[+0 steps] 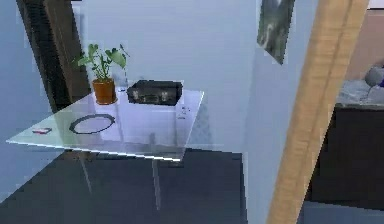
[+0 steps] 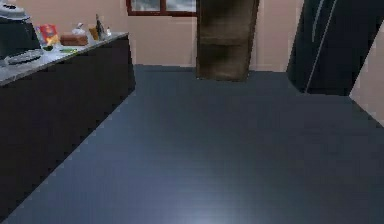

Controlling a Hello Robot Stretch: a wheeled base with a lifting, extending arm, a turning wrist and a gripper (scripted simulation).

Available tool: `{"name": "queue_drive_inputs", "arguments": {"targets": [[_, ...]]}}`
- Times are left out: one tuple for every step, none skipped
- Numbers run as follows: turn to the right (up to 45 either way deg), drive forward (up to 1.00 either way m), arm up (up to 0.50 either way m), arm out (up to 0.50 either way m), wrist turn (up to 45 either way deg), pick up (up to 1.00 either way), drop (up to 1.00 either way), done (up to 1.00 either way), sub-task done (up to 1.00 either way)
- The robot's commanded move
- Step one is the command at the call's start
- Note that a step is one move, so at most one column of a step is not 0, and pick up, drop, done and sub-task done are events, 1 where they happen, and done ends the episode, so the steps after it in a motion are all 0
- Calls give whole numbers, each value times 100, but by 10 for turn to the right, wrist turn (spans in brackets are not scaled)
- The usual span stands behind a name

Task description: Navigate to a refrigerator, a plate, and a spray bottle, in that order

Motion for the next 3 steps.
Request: {"name": "queue_drive_inputs", "arguments": {"targets": [[-150,0,0,0,0,0,0,0,0],[0,35,0,0,0,0,0,0,0],[-150,0,0,0,0,0,0,0,0]]}}
